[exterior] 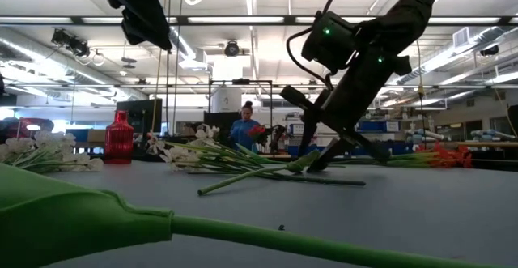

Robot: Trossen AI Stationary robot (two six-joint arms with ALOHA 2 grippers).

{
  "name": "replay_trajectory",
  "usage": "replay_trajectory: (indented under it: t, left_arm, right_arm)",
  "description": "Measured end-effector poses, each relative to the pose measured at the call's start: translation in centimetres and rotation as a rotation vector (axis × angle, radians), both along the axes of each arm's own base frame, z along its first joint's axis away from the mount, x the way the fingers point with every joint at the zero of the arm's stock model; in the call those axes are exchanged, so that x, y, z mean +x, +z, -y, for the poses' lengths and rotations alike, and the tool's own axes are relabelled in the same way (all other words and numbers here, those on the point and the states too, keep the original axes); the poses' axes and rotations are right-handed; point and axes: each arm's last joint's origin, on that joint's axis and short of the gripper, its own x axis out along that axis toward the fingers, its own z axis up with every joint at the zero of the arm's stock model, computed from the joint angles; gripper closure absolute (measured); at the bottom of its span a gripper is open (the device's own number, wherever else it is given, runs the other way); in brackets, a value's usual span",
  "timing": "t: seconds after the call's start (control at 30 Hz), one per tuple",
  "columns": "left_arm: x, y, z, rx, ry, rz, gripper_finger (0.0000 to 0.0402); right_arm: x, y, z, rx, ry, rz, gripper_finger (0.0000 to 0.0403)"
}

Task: Sort flowers into vase by color
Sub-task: Put the top black flower into the transparent vase

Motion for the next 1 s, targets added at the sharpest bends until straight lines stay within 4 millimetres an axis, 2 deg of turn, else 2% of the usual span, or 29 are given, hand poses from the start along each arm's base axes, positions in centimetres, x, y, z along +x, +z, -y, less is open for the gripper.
replay_trajectory:
  t: [0.13,0.37,0.53,0.63,0.77,0.87,1.0]
  left_arm:
    - [0.0,0.0,-0.4,-0.012,0.011,0.002,0.0237]
    - [0.3,0.3,-1.0,-0.032,0.019,0.04,0.0236]
    - [0.2,0.8,-1.6,-0.086,0.001,0.079,0.0236]
    - [-0.7,1.5,-1.8,-0.1,-0.014,0.1,0.0235]
    - [-1.8,3.2,-2.1,-0.087,-0.024,0.224,0.0214]
    - [-1.4,4.3,-2.4,-0.092,-0.076,0.339,0.0191]
    - [0.4,4.2,-2.2,-0.087,-0.167,0.403,0.0167]
  right_arm:
    - [0.0,0.2,0.1,-0.036,0.027,0.007,0.0384]
    - [1.2,2.8,-0.2,-0.149,0.113,0.202,0.0377]
    - [2.0,7.0,-0.8,-0.392,0.251,0.439,0.0392]
    - [1.7,9.6,-1.2,-0.525,0.303,0.518,0.0391]
    - [0.8,12.9,-1.5,-0.706,0.356,0.613,0.0387]
    - [0.3,15.0,-1.6,-0.82,0.379,0.705,0.039]
    - [0.5,17.9,-0.9,-0.857,0.443,0.815,0.039]
